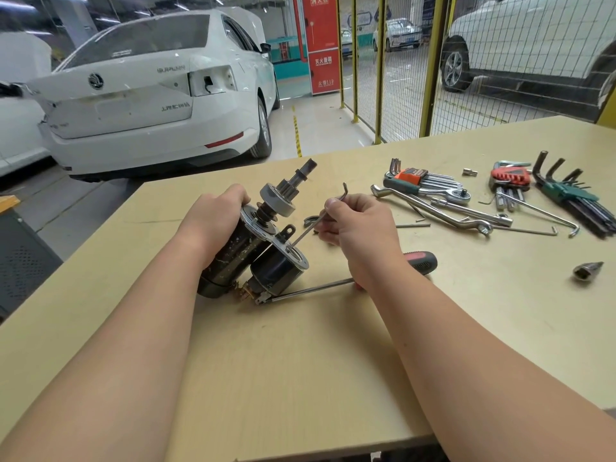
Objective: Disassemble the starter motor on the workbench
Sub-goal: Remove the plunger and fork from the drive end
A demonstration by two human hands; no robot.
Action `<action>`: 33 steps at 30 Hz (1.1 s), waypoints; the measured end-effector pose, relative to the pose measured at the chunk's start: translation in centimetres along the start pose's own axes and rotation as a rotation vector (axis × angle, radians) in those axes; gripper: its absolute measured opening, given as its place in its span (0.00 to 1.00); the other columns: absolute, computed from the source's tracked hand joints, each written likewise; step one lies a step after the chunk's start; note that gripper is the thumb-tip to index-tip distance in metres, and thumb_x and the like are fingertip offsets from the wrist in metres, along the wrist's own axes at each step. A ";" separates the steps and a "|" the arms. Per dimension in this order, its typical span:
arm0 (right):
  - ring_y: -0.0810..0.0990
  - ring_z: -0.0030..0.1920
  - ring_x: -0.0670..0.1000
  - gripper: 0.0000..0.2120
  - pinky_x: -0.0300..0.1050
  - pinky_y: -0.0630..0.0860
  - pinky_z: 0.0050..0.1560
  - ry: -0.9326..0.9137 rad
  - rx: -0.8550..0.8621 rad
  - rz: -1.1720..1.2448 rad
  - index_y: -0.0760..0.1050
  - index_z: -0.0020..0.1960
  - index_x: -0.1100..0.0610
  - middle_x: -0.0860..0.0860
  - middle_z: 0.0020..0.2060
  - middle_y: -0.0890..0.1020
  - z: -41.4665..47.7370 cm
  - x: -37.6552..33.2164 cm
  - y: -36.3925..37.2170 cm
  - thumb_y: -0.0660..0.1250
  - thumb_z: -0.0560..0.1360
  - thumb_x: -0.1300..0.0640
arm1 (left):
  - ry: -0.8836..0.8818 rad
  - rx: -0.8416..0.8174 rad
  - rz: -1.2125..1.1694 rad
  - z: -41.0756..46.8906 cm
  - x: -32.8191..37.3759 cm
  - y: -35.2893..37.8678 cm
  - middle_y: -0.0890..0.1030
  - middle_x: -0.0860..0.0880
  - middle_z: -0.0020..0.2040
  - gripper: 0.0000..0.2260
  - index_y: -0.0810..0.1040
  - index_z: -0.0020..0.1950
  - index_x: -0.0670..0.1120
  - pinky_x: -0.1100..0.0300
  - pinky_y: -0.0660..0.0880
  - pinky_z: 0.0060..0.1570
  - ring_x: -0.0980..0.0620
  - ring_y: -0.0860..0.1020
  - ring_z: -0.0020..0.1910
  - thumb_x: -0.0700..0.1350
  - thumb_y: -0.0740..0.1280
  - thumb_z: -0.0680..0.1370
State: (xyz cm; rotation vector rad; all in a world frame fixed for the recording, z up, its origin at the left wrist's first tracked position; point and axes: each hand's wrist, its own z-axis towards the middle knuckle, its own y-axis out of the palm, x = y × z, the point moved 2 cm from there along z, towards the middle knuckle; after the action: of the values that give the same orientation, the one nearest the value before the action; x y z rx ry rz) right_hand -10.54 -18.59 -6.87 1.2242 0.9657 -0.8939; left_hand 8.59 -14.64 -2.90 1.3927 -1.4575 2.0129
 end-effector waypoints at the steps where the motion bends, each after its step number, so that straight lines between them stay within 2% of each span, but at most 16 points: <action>1: 0.81 0.29 0.48 0.08 0.39 0.77 0.31 0.000 -0.003 -0.002 0.74 0.38 0.57 0.49 0.26 0.81 0.0 0.0 0.0 0.66 0.76 0.62 | 0.000 0.001 -0.001 0.0 0.0 0.0 0.81 0.43 0.37 0.21 0.80 0.44 0.46 0.55 0.70 0.37 0.45 0.78 0.40 0.59 0.57 0.68; 6: 0.81 0.30 0.49 0.08 0.39 0.77 0.31 0.014 -0.049 0.024 0.74 0.38 0.57 0.51 0.27 0.81 -0.1 -0.1 -0.2 0.67 0.75 0.60 | 0.024 0.011 0.015 0.0 0.0 0.1 0.80 0.45 0.36 0.18 0.79 0.44 0.47 0.56 0.68 0.35 0.47 0.77 0.39 0.58 0.57 0.73; 13: 0.82 0.33 0.50 0.09 0.41 0.79 0.35 0.056 -0.091 0.087 0.76 0.40 0.59 0.52 0.32 0.83 -0.5 -0.1 -0.3 0.63 0.78 0.62 | 0.003 -0.001 0.020 0.0 0.0 0.1 0.80 0.44 0.37 0.18 0.79 0.42 0.47 0.55 0.69 0.35 0.46 0.77 0.39 0.58 0.57 0.71; 18: 0.83 0.38 0.53 0.09 0.39 0.78 0.35 0.066 -0.074 0.189 0.75 0.42 0.57 0.51 0.33 0.82 -1.0 0.0 0.0 0.61 0.79 0.61 | -0.024 -0.015 0.106 0.6 0.4 0.3 0.78 0.44 0.43 0.16 0.77 0.46 0.50 0.55 0.65 0.35 0.46 0.74 0.43 0.58 0.56 0.72; 21: 0.83 0.36 0.51 0.07 0.39 0.78 0.33 0.093 -0.027 0.198 0.75 0.43 0.58 0.52 0.34 0.83 -0.8 0.2 0.1 0.62 0.79 0.60 | -0.063 -0.057 0.145 1.1 0.5 0.6 0.78 0.43 0.46 0.17 0.77 0.50 0.48 0.54 0.65 0.36 0.45 0.74 0.44 0.58 0.56 0.73; 24: 0.83 0.32 0.51 0.02 0.41 0.78 0.31 0.060 0.041 0.158 0.70 0.47 0.57 0.51 0.33 0.83 -0.4 0.3 0.5 0.63 0.79 0.60 | -0.090 -0.072 0.144 1.5 0.5 0.7 0.79 0.43 0.46 0.18 0.77 0.51 0.47 0.54 0.66 0.37 0.45 0.75 0.45 0.57 0.56 0.73; 28: 0.82 0.30 0.49 0.05 0.44 0.81 0.33 -0.025 0.083 -0.012 0.70 0.45 0.56 0.53 0.34 0.81 0.6 0.2 0.7 0.65 0.76 0.63 | -0.090 -0.083 0.167 1.8 0.5 0.8 0.78 0.43 0.47 0.17 0.76 0.51 0.47 0.54 0.66 0.37 0.44 0.75 0.46 0.57 0.56 0.74; 30: 0.80 0.27 0.45 0.05 0.40 0.78 0.29 -0.031 0.089 -0.069 0.71 0.43 0.56 0.50 0.31 0.81 0.9 0.1 0.8 0.65 0.76 0.62 | -0.097 -0.087 0.174 1.9 0.5 0.8 0.78 0.43 0.47 0.17 0.76 0.50 0.48 0.54 0.67 0.38 0.44 0.75 0.46 0.57 0.56 0.73; 33: 0.77 0.26 0.46 0.08 0.36 0.76 0.27 0.044 0.057 0.007 0.72 0.40 0.58 0.50 0.29 0.80 1.4 -0.1 1.1 0.61 0.78 0.64 | -0.119 -0.101 0.162 2.2 0.6 1.0 0.79 0.43 0.47 0.16 0.76 0.49 0.47 0.53 0.70 0.42 0.44 0.76 0.47 0.56 0.57 0.73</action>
State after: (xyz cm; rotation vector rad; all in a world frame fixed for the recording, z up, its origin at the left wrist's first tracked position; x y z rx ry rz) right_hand -9.37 -19.85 -6.29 1.2999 0.9759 -0.8977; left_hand 8.80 -17.08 -2.94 1.4158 -1.7494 1.9471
